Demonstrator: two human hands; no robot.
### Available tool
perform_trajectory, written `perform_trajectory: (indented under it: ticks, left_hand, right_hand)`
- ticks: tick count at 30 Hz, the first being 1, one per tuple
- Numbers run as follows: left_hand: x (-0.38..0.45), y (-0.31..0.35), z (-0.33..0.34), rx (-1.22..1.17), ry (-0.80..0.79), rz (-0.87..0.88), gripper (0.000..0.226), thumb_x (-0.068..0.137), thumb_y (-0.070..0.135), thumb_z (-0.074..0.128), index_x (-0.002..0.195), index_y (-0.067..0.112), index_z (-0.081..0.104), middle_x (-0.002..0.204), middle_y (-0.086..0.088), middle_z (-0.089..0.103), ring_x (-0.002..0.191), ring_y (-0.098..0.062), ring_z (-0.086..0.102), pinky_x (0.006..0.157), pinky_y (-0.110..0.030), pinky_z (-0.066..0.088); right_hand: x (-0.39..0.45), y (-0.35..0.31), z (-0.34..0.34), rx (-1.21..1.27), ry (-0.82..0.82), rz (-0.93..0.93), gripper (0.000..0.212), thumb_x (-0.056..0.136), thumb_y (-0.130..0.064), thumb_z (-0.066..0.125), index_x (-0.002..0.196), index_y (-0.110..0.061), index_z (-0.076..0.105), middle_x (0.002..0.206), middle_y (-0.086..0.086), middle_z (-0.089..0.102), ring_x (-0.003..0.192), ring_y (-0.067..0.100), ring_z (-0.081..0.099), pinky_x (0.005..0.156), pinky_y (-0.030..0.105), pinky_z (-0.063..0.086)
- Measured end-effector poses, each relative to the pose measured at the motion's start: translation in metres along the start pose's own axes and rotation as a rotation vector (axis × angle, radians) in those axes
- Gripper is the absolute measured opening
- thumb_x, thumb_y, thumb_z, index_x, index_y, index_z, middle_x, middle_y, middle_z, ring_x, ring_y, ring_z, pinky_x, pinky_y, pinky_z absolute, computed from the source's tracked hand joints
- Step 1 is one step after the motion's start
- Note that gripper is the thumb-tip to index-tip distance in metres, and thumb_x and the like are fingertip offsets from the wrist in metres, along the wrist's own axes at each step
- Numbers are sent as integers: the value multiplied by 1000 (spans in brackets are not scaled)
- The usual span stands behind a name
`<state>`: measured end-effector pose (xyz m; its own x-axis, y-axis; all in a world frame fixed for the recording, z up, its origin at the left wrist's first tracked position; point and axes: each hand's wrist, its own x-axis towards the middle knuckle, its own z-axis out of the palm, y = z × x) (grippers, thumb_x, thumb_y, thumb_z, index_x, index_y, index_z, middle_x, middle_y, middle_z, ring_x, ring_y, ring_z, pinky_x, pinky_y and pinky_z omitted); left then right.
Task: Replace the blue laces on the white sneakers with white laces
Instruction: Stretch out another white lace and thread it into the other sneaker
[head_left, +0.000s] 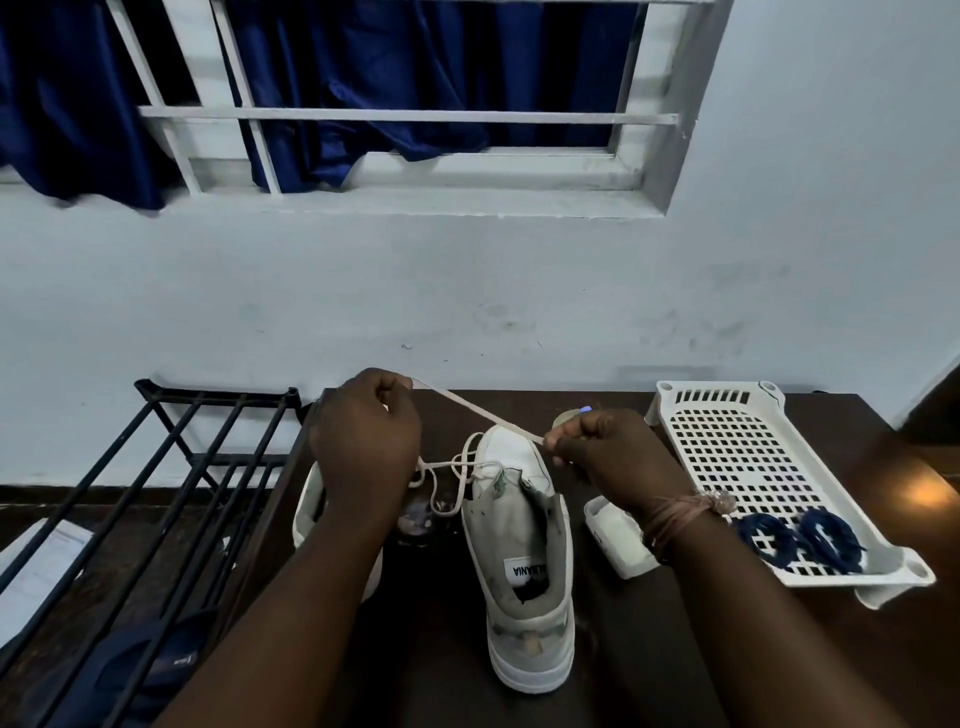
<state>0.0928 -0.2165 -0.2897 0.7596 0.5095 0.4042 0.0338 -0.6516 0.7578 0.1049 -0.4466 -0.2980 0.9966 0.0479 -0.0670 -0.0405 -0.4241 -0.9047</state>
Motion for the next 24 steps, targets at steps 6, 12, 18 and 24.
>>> perform_trajectory:
  ticks: [6,12,18,24]
  left_hand:
    - [-17,9,21,69,-278,450,57,75,15,57,131,22,66,111,5,70,106,-20,64,100,-47,47]
    - [-30,7,36,-100,-614,270,12,84,30,67,90,31,77,71,18,70,62,2,62,69,-32,52]
    - [-36,22,51,-117,-389,-71,13,95,17,54,86,20,63,86,5,67,90,-21,63,73,-31,43]
    - [-50,27,63,73,-496,-57,13,89,28,58,84,22,68,93,6,72,91,-19,65,76,-29,48]
  right_hand:
    - [0,-10,22,132,-38,-62,29,94,9,45,101,-5,69,82,11,74,60,11,62,60,24,51]
    - [6,-3,29,78,35,43,17,82,-9,73,90,-11,59,77,14,72,62,23,68,58,32,50]
    - [0,-2,44,-584,-141,131,27,88,-29,61,107,-9,65,109,6,66,91,20,58,82,31,47]
    - [-12,-6,53,-740,16,29,17,98,-6,43,101,-9,60,103,8,66,101,24,64,73,24,36]
